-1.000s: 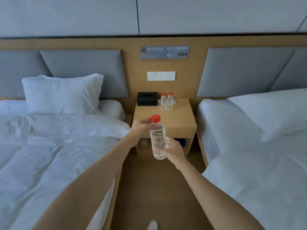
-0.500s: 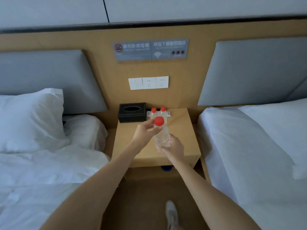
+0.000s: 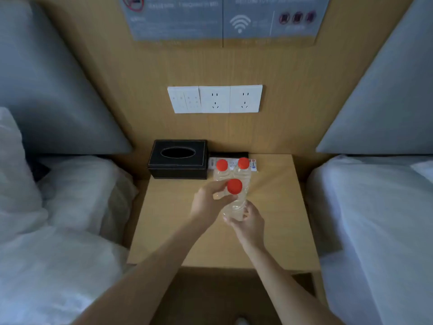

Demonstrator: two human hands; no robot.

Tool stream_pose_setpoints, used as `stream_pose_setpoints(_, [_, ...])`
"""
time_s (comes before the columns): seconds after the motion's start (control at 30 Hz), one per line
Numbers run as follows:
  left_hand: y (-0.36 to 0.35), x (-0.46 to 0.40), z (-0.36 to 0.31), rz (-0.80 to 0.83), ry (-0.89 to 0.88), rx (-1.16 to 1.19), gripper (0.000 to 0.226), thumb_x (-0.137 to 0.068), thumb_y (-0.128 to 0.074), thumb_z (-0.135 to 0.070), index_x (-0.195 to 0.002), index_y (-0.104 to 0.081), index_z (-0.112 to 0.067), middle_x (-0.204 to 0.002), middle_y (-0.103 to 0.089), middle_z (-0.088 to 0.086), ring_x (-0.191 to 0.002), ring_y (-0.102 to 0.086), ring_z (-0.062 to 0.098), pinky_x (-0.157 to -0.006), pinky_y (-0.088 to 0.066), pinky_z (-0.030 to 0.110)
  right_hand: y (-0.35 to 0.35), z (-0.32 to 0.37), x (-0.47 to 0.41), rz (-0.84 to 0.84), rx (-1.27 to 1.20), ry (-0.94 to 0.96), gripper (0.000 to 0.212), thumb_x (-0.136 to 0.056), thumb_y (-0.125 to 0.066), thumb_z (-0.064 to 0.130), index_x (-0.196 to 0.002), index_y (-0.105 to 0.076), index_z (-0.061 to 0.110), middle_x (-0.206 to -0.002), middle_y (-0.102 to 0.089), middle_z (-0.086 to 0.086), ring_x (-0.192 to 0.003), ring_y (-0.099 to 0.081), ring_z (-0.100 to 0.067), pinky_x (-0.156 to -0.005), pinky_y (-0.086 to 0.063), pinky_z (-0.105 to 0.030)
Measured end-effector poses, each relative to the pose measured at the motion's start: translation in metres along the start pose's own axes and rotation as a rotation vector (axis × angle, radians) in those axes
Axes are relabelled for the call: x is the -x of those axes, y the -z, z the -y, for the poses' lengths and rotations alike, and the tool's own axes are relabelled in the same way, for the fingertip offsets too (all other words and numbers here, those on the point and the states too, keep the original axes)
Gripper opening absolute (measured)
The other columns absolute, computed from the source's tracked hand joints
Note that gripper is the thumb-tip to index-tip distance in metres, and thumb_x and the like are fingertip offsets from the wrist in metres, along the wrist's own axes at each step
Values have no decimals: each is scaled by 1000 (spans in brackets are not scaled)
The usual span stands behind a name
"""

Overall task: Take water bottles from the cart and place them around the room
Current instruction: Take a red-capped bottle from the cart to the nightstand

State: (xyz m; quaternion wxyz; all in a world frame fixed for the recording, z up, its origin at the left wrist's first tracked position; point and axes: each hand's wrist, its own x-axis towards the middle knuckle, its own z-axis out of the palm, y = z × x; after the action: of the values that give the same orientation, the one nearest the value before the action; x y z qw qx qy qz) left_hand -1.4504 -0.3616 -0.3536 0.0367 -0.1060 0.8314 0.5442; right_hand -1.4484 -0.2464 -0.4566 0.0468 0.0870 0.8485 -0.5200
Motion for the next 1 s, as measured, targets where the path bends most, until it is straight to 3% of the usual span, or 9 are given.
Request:
stream_pose_setpoints(0.13, [-17, -22, 31, -11, 28, 12, 39, -76, -76, -19, -113, -66, -24, -101, -62, -16, -98, -55, -2, -77, -40, 2, -20, -27, -19, -18, -19, -8, 53, -64, -83, 30, -110, -62, 12, -101, -69, 3, -94, -64, -13, -85, -51, -26])
stream_pose_setpoints(0.23, [-26, -32, 48, -25, 28, 24, 38, -76, -77, -17, -112, -66, -23, -107, -63, -11, -101, -56, 1, -75, -40, 1, -29, -44, -30, -50, -10, -5, 52, -65, -83, 27, -108, -62, 8, -100, -68, 0, -95, -64, -14, -86, -52, -28])
stream_pose_setpoints(0.4, [-28, -42, 58, -60, 13, 33, 36, -78, -75, -19, -113, -65, -22, -111, -64, -9, -97, -56, -3, -72, -38, -5, -34, -45, -45, -54, -26, 47, 42, -65, -83, 21, -100, -61, 13, -89, -64, 8, -79, -60, -5, -71, -43, -6])
stream_pose_setpoints(0.53, [-25, -47, 59, -117, 9, 11, 35, -78, -75, -17, -112, -64, -15, -108, -64, -6, -95, -56, 1, -68, -38, -5, -43, -42, -54, -62, -24, 52, 51, -65, -83, 20, -108, -56, 11, -96, -62, 4, -88, -60, -13, -81, -49, -23])
stream_pose_setpoints(0.67, [-27, -46, 67, -152, 51, 24, 37, -76, -76, -13, -111, -62, -11, -104, -65, -2, -90, -62, 8, -63, -43, 0, -51, -43, -59, -134, -25, 42, 54, -61, -84, 16, -101, -48, 11, -96, -50, 0, -87, -53, -20, -82, -50, -33])
stream_pose_setpoints(0.8, [-28, -46, 72, -161, 98, 59, 33, -77, -76, -14, -107, -62, -11, -98, -65, -5, -78, -63, -1, -60, -45, 3, -52, -47, -61, -129, -43, 26, 52, -62, -84, 15, -99, -48, 12, -96, -50, -1, -86, -54, -21, -82, -51, -34])
stream_pose_setpoints(1.0, [-28, -50, 72, -152, 109, 69, 30, -77, -76, -14, -104, -63, -12, -98, -66, -6, -77, -63, -3, -59, -45, 3, -53, -50, -64, -137, -53, 16, 53, -60, -85, 20, -97, -48, 13, -95, -52, -2, -86, -56, -22, -81, -52, -37])
